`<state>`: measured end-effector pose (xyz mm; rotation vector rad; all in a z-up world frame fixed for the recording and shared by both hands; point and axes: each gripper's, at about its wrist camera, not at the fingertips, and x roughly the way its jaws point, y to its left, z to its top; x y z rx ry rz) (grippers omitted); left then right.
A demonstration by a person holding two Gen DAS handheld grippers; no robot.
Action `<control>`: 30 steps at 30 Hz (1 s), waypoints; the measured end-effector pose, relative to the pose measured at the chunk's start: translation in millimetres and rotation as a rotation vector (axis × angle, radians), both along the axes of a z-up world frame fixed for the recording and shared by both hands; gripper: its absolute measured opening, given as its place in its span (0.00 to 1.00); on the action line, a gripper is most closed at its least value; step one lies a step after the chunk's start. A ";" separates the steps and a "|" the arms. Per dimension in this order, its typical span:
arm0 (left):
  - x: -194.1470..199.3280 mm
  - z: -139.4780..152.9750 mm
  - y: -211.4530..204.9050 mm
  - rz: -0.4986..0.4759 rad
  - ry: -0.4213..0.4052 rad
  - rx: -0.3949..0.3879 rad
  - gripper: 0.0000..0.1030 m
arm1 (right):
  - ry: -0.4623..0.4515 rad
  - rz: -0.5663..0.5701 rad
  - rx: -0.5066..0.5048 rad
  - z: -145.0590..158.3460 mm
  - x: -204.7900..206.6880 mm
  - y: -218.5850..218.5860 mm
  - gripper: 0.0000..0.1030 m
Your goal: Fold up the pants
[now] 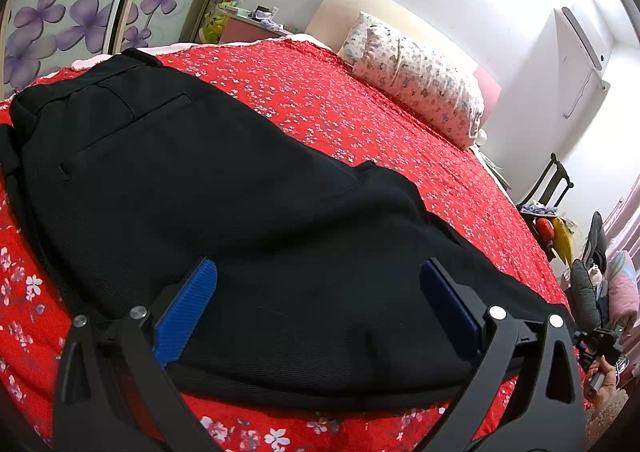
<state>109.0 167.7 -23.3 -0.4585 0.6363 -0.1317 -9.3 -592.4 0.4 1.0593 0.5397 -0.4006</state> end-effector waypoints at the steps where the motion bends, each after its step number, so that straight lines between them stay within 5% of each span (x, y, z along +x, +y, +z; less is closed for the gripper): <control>1: 0.0 -0.1 0.1 0.000 0.000 0.000 0.98 | -0.009 0.007 -0.021 6.4 0.4 3.6 0.14; 7: 0.0 0.0 0.3 0.000 0.000 0.000 0.98 | -0.115 0.138 -0.100 58.5 15.9 42.5 0.14; 15: -0.1 0.2 0.5 0.000 0.000 0.000 0.98 | -0.237 0.497 -0.110 116.0 84.1 181.8 0.14; 19: -0.2 0.2 0.8 -0.001 -0.001 -0.002 0.98 | -0.203 0.750 -0.095 98.1 118.1 287.9 0.14; 24: -0.2 0.9 2.1 -0.002 -0.005 -0.013 0.98 | 0.107 0.950 -0.141 7.8 131.9 392.0 0.14; 30: -0.2 1.8 3.1 -0.004 -0.007 -0.017 0.98 | -0.016 0.901 -0.096 25.9 122.4 397.7 0.14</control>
